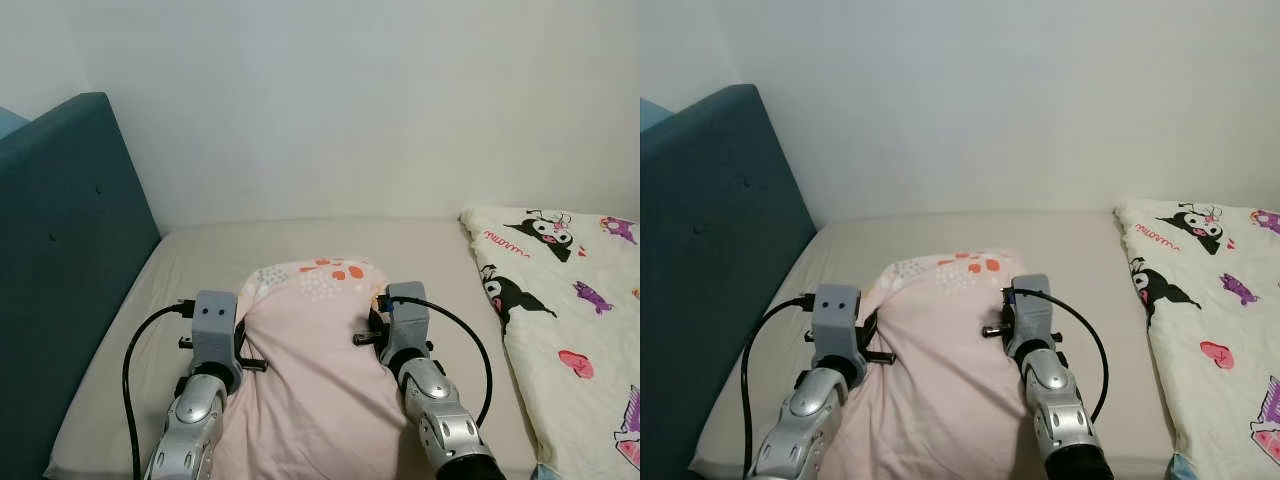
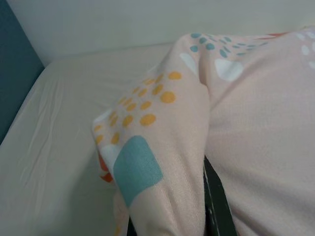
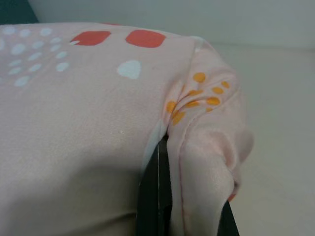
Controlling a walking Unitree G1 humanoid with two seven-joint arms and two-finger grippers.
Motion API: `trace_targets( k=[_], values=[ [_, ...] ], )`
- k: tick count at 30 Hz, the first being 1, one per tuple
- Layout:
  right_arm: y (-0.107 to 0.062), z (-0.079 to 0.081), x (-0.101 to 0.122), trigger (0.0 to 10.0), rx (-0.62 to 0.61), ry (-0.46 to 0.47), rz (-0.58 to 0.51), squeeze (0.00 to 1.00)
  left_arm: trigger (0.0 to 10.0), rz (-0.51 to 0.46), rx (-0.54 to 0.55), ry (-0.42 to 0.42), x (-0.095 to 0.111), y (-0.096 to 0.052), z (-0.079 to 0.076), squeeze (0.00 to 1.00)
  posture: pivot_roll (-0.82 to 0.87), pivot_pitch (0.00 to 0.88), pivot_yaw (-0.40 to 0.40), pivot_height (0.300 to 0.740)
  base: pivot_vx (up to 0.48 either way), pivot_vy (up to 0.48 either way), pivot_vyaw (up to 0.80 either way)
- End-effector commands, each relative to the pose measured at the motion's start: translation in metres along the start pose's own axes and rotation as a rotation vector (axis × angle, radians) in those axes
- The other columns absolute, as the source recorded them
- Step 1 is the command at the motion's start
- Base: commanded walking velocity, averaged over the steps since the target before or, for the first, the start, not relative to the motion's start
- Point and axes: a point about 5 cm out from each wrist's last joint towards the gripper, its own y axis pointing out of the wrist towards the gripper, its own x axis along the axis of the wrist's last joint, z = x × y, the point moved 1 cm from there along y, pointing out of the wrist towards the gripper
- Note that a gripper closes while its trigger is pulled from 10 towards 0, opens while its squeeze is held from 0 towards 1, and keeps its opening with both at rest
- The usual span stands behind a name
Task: Clean up the room
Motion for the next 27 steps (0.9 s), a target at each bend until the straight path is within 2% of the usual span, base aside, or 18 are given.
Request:
trace_targets(
  k=[1,11,27],
  values=[
    [0.0024,-0.0029,0.0085,10.0,-0.030,-0.012,-0.050,0.00,10.0,-0.039,0.016,0.014,0.0058,0.0010,0.0030,0.00,0.05,0.000,-0.015,0.740,0.000,0.000,0.00],
    [0.0037,-0.0017,0.0053,10.0,-0.012,-0.033,-0.043,0.00,10.0,-0.045,0.017,0.011,0.0058,0.0030,0.0020,0.00,0.05,0.000,-0.015,0.740,0.000,0.000,0.00],
    [0.0042,-0.0061,0.0034,10.0,-0.018,-0.058,-0.040,0.00,10.0,-0.039,0.019,0.004,0.0050,0.0016,0.0015,0.00,0.05,0.001,-0.013,0.740,0.000,0.000,0.76]
  ],
)
